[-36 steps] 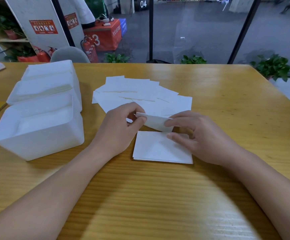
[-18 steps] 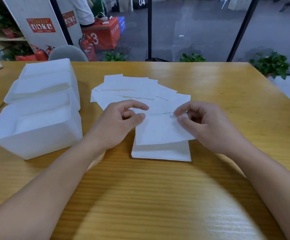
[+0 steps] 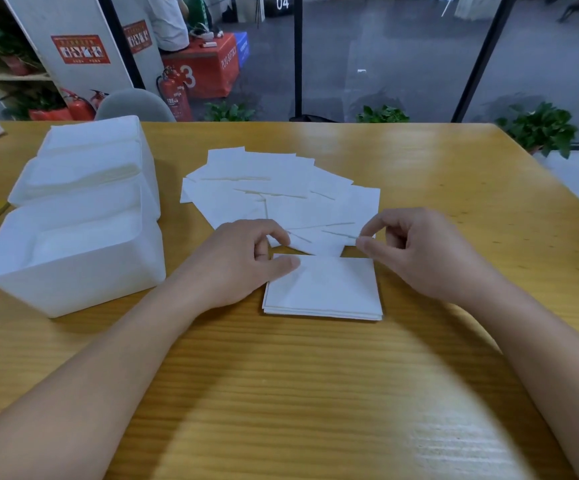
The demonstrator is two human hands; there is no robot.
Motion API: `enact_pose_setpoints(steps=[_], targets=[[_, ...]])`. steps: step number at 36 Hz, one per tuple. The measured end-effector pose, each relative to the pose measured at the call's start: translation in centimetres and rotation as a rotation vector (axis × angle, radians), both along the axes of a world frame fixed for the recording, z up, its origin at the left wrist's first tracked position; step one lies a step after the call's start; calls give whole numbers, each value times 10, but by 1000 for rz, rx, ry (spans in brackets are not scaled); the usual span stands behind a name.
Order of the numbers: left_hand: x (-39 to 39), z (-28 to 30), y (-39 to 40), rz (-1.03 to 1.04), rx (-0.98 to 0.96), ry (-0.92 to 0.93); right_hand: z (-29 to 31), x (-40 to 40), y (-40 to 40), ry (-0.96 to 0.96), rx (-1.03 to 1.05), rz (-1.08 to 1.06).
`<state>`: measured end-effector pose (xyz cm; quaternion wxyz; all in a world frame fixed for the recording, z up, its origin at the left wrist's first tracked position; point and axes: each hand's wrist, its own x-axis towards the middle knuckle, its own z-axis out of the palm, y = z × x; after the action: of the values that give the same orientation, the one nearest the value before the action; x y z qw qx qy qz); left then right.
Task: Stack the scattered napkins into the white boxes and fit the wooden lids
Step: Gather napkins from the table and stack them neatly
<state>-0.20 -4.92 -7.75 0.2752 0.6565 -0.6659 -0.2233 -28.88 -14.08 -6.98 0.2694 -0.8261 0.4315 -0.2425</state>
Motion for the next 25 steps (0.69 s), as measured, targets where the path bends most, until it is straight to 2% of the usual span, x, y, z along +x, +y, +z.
enact_pose_setpoints(steps=[3, 10, 16, 25], targets=[[-2, 1, -2, 33, -45, 59, -9, 5, 0, -48, -115, -16], [-5, -7, -4, 55, -100, 22, -28, 25, -6, 191, -266, 160], [-4, -13, -4, 48, -79, -10, -31, 33, -11, 291, -251, 226], [-6, -11, -5, 61, -82, -7, -29, 34, -8, 313, -218, 207]])
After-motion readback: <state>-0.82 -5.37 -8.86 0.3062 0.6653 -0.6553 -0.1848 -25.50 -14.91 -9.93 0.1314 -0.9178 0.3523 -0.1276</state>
